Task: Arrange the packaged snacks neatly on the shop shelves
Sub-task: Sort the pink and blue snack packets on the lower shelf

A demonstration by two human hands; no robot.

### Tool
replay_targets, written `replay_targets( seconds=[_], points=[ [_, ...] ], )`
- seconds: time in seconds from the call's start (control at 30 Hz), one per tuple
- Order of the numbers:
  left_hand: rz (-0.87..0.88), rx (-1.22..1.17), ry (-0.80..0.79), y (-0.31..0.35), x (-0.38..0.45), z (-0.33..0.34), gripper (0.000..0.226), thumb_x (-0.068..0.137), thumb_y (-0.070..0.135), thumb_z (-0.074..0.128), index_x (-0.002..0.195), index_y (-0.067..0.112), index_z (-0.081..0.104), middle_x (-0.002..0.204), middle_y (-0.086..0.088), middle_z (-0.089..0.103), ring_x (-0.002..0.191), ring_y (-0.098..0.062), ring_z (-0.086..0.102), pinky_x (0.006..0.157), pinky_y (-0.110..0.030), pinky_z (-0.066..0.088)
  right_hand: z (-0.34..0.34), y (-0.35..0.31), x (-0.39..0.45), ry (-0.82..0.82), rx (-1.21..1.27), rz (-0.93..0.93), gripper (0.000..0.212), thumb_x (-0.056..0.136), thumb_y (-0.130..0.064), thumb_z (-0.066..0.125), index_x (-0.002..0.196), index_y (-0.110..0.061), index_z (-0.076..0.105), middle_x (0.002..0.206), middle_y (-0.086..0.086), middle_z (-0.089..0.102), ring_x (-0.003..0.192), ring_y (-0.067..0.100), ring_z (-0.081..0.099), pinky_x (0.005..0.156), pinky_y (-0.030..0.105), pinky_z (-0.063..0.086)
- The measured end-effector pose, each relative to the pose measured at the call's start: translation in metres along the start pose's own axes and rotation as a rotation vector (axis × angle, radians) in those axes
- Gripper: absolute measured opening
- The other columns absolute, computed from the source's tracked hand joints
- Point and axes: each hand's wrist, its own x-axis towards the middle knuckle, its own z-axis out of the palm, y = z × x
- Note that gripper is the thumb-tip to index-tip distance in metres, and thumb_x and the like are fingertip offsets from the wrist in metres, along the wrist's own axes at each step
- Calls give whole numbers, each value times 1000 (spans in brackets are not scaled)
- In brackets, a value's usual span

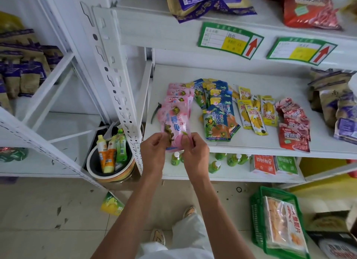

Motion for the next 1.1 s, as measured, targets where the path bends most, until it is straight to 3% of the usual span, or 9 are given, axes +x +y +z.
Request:
replay_targets(
  seconds=[0.1, 0.27, 0.33, 0.5, 0.63, 0.73, 0.87, 0.93, 1.1],
  points=[
    [27, -39, 59, 4, 3, 1, 36, 102, 16, 65, 68, 5, 60, 62, -4, 54, 63, -13, 49, 61, -30, 42, 2, 4, 0, 12, -22, 23, 35, 107, -28, 58, 77, -9, 55, 63, -2, 52, 57, 17, 43, 49, 41, 39],
    [-2, -54, -16, 0, 4, 5, 39, 101, 29, 66, 66, 14, 58, 73, -25, 56, 71, -26, 56, 69, -42, 50, -6, 3, 0, 55, 4, 85, 36, 106, -24, 59, 75, -6, 52, 61, -6, 48, 53, 9, 39, 48, 31, 36],
    [29, -17, -10, 0, 0, 10, 37, 102, 27, 65, 68, 14, 59, 72, -22, 57, 69, -22, 56, 66, -38, 50, -4, 3, -3, 59, -25, 119, 34, 106, -23, 58, 75, -8, 52, 62, -2, 52, 53, 11, 43, 48, 33, 39],
    [195, 175, -24, -1, -12, 25, 22, 96, 34, 67, 82, 17, 69, 63, 9, 62, 61, -7, 55, 58, -30, 44, 7, 9, -18, 61, 0, 246, 19, 99, -12, 56, 80, -9, 54, 68, 5, 61, 61, 17, 49, 56, 45, 46],
    [107, 70, -35, 4, -9, 20, 31, 99, 26, 69, 70, 15, 66, 59, -2, 58, 61, -14, 51, 58, -35, 42, -7, 4, -13, 46, 31, 228, 27, 102, -15, 59, 76, -12, 49, 62, -8, 51, 55, 10, 42, 54, 35, 39],
    [15, -57, 2, 7, -7, 16, 29, 100, 28, 69, 82, 6, 72, 81, -21, 70, 75, -27, 67, 71, -57, 60, -13, -3, -12, 21, 98, 149, 29, 106, -14, 55, 78, -6, 51, 65, 0, 54, 55, 11, 45, 49, 36, 38],
    [-115, -205, 14, 9, -7, 13, 24, 99, 29, 72, 79, 17, 77, 96, -22, 76, 91, -40, 74, 90, -67, 57, -14, -3, -16, 1, 192, 75, 32, 104, -25, 53, 80, -4, 56, 70, 9, 60, 66, 25, 56, 57, 57, 51],
    [-138, -235, -1, 9, -8, 11, 22, 99, 31, 73, 84, 15, 77, 101, -24, 76, 100, -48, 73, 91, -70, 55, -13, -1, -17, 19, 203, 57, 32, 105, -26, 53, 79, -7, 58, 68, 9, 62, 65, 27, 57, 59, 60, 52],
    [-165, -304, -60, 11, -12, 5, 29, 100, 29, 69, 107, 1, 72, 111, -26, 74, 106, -47, 71, 98, -65, 54, -6, -3, -25, 26, 386, 186, 30, 109, -18, 56, 93, 6, 64, 86, 12, 70, 79, 23, 65, 69, 38, 58]
  ],
)
